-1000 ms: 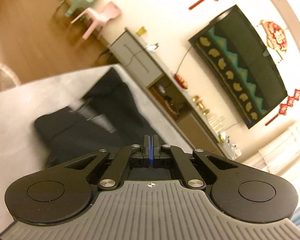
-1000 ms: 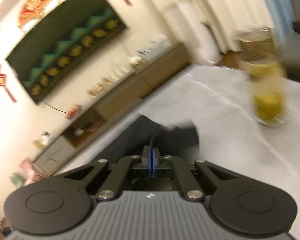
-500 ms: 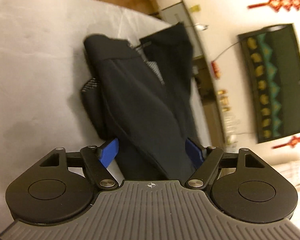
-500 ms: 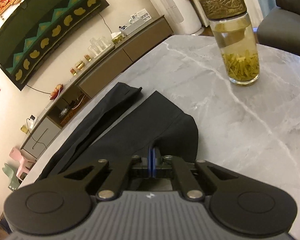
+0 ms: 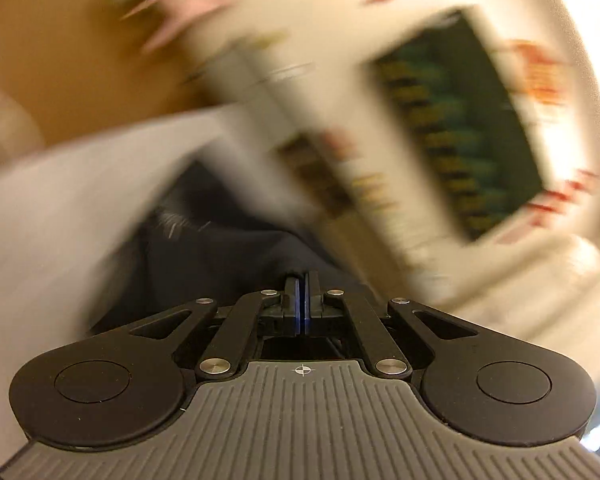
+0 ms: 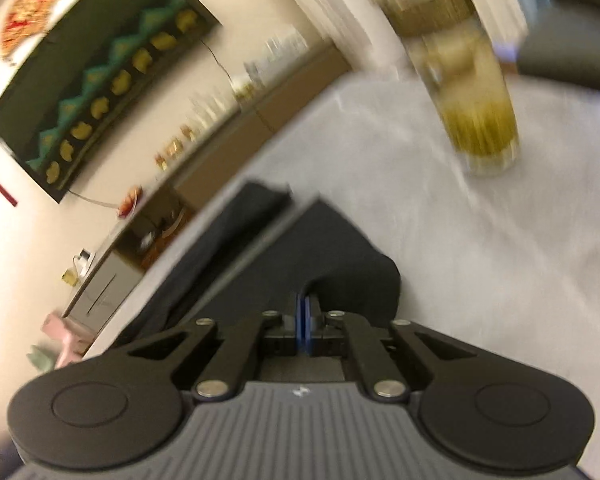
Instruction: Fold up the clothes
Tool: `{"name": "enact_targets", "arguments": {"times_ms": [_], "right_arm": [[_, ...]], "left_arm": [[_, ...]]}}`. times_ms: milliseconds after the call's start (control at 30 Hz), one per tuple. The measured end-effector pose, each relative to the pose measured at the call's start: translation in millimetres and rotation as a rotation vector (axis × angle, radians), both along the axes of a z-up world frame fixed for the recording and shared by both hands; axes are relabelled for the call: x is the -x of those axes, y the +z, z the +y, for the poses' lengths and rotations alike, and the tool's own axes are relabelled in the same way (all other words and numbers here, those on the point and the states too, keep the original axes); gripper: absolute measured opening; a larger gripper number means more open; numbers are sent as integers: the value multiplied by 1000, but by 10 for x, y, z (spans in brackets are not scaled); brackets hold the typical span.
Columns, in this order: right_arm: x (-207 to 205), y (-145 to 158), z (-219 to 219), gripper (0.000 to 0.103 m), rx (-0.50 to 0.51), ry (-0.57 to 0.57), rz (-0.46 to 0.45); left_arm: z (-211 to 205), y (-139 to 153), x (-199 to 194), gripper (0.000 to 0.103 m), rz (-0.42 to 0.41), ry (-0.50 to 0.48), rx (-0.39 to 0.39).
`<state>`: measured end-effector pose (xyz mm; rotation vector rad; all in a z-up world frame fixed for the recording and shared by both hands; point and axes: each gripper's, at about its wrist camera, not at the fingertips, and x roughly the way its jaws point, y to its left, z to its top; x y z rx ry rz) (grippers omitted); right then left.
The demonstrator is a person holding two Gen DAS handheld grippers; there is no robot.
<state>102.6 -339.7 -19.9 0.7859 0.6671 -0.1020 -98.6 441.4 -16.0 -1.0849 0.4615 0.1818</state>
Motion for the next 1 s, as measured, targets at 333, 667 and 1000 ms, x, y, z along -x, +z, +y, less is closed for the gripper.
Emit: {"name": "enact_targets", "arguments": {"times_ms": [333, 667, 1000], "right_arm": [[118, 18, -65, 2, 58, -104, 23], [155, -12, -112, 2, 79, -123, 43], [72, -235, -131, 2, -33, -100, 86]], "left_arm": [[-336, -365, 86, 11, 130, 37, 99], [128, -324, -409, 0, 167, 142, 69], [2, 1451, -733, 0, -582, -182, -386]]}}
